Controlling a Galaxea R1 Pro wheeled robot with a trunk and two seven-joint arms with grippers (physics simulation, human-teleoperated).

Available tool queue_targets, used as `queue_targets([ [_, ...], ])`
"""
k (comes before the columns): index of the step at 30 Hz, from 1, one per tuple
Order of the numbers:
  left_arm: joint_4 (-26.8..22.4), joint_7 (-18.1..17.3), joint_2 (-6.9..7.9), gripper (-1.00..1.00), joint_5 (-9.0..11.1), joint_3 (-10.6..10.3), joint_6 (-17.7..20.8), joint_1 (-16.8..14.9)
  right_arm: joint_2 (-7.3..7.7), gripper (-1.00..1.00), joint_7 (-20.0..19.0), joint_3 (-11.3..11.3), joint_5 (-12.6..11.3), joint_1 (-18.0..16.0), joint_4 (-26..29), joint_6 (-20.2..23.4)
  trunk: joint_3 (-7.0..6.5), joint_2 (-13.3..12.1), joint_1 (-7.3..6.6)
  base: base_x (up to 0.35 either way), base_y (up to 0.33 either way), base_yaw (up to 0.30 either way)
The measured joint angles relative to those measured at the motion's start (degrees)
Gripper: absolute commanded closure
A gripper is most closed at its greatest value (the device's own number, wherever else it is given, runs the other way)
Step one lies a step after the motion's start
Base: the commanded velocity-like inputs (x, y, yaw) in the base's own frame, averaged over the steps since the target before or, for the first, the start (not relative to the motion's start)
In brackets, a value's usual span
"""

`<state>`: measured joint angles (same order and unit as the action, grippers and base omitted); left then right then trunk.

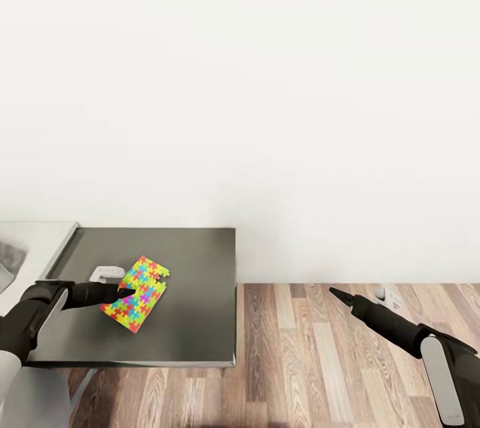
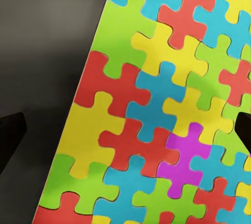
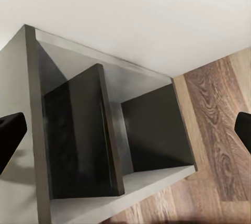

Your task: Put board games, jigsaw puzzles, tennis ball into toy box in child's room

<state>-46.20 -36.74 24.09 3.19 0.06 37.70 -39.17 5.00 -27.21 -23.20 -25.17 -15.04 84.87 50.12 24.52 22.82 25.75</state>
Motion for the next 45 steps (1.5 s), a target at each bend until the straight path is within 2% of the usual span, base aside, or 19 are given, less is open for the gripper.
queue_targets([
  [19,0.00,-0.07,-0.11,-1.00,0.00,0.06,0.00,0.00,0.02,-1.00,-0.01,-0.06,-0.07,0.02,0.09,0.00,0.05,0.00,0.00,0.000,-0.027,0.000],
  [45,0.02,-0.69,-0.19,-1.00,0.31,0.18,-0.13,-0.01,0.02,-1.00,-2.05,-0.10,0.05,-0.01,0.05,-0.09,0.05,0.00,0.00,0.000,-0.155,0.000],
])
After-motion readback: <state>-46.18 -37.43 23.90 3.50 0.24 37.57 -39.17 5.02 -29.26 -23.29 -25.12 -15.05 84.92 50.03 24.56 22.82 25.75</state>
